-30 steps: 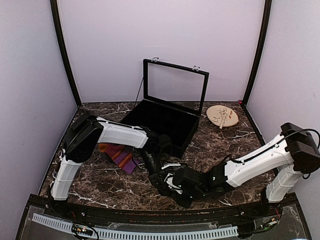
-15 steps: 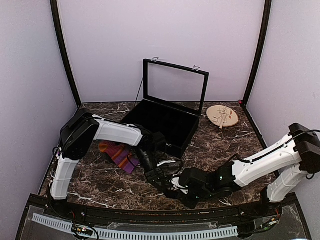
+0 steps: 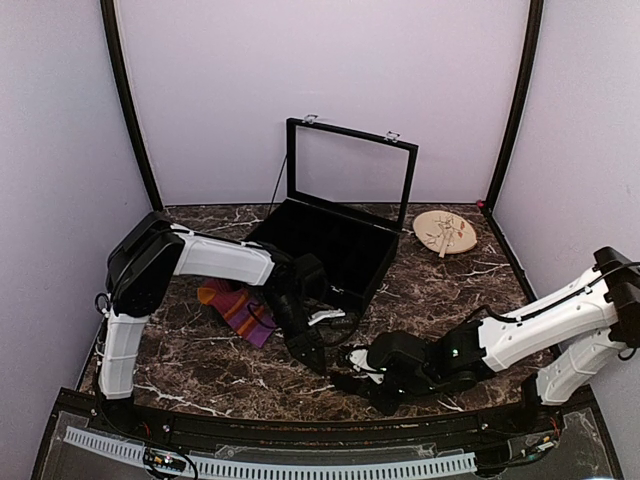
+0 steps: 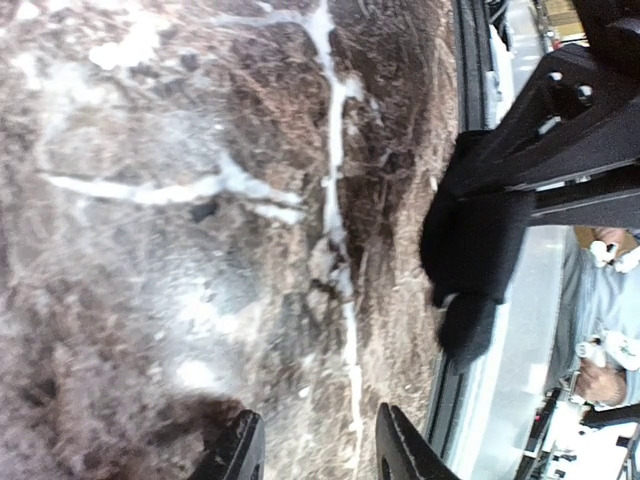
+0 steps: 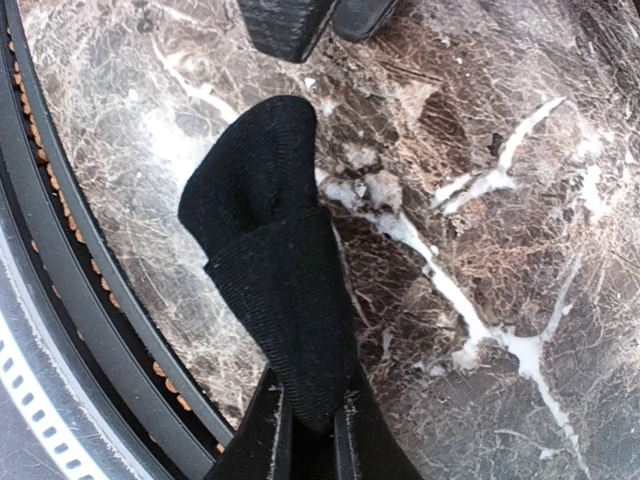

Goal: Roll the socks
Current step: Pick up the sock from the center of the board.

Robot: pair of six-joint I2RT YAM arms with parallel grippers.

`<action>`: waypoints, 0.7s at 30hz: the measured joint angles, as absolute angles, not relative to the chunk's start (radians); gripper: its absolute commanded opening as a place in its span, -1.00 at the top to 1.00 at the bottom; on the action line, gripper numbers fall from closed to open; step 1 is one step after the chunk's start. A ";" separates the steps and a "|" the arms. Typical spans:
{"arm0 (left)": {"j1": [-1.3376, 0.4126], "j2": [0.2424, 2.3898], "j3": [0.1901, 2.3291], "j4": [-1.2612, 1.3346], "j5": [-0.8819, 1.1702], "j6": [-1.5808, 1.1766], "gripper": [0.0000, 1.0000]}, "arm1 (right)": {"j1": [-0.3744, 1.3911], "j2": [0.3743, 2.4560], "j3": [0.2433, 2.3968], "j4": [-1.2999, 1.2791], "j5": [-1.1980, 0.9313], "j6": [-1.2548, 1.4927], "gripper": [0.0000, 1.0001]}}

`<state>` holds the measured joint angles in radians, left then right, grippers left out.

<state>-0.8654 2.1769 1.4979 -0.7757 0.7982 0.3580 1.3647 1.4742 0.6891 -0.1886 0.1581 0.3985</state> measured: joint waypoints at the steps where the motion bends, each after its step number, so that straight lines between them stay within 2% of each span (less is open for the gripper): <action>1: -0.864 2.172 1.496 -0.771 0.786 0.356 0.19 | 1.365 1.468 0.688 -0.189 0.159 0.404 1.00; 11: -0.833 2.076 1.454 -0.710 0.614 0.320 0.19 | 1.359 1.411 0.681 -0.227 0.182 0.463 1.00; 21: -0.804 1.768 1.372 -0.637 0.400 0.250 0.17 | 1.309 1.364 0.781 -0.333 0.270 0.488 1.00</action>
